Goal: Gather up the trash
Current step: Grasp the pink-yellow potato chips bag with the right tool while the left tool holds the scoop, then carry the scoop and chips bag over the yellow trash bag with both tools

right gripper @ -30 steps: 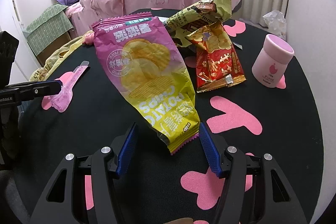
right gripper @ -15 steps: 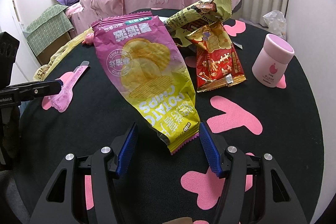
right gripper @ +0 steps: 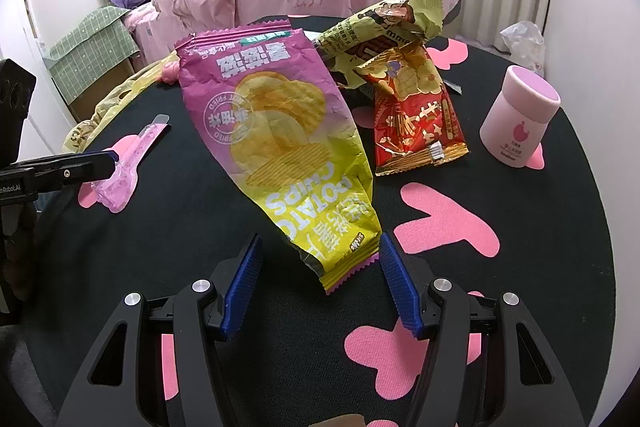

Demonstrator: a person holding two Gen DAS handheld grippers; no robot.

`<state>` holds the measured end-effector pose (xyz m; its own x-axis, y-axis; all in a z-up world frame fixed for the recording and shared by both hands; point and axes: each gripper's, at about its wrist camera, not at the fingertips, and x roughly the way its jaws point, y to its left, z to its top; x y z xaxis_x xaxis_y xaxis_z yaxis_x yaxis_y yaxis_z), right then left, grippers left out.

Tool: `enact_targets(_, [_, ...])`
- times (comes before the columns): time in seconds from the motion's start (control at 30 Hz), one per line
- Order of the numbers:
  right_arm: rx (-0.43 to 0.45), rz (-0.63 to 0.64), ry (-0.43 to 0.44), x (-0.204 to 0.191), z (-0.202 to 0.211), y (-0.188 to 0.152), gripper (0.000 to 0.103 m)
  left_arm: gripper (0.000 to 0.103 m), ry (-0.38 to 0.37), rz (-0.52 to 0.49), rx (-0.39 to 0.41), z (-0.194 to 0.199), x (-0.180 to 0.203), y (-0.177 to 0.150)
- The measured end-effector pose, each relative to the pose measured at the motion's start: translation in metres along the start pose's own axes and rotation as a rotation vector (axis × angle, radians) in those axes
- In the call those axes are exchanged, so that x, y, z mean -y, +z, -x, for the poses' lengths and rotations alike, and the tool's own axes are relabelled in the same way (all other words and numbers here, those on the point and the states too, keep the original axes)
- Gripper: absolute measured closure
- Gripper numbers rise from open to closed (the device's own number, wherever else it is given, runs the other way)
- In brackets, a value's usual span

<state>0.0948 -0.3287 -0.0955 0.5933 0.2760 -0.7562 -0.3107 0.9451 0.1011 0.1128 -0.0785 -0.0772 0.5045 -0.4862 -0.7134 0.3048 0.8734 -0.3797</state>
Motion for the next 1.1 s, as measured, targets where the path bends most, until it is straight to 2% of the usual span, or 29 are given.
enact_targets(0.43, [0.000,-0.003,0.006,0.002,0.000,0.001,0.045,0.055,-0.005,-0.003,0.001,-0.001,0.000,0.000])
enact_targets(0.67, [-0.002,0.001,-0.003,0.001,0.000,0.001,0.045,0.054,0.005,-0.043,-0.027,-0.007,0.010,0.005])
enact_targets(0.7, [0.001,-0.003,-0.002,0.002,0.000,0.001,0.051,0.054,0.005,-0.052,-0.031,-0.008,0.012,0.006])
enact_targets(0.77, [0.017,-0.012,0.013,0.003,0.004,0.001,0.070,0.054,0.011,-0.056,-0.036,-0.010,0.013,0.008])
enact_targets(0.87, [0.064,-0.026,0.032,0.004,0.014,0.002,0.083,0.054,0.027,-0.048,-0.040,-0.007,0.013,0.010])
enact_targets(1.0, [0.115,0.012,0.051,-0.004,0.034,0.006,0.087,0.054,0.053,-0.080,-0.023,0.005,0.015,0.009])
enact_targets(1.1, [0.138,0.040,0.045,-0.008,0.049,0.010,0.087,0.054,0.057,-0.122,-0.048,0.009,0.022,0.005])
